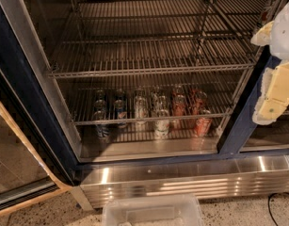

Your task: Pick coke can from bottom shelf of fridge

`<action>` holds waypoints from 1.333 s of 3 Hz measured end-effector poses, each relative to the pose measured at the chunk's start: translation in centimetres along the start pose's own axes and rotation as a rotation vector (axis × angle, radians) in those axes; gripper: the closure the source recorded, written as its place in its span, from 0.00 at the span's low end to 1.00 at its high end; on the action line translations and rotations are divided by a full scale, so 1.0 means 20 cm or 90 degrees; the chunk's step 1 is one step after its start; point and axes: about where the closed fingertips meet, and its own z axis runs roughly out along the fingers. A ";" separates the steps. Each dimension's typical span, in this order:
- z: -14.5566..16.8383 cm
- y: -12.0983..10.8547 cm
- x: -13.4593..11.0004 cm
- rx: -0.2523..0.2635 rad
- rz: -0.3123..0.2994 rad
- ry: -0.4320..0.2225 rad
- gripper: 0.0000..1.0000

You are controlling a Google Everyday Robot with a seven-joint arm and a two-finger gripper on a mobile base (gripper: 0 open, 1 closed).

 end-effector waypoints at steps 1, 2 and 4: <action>0.00 0.00 0.00 0.000 0.000 0.000 0.00; 0.03 0.01 0.01 0.011 0.019 -0.021 0.00; 0.29 0.11 0.00 0.036 0.074 -0.156 0.00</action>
Offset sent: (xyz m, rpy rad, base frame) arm 0.0002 -0.0026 -0.0226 0.0924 -0.0351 -0.0591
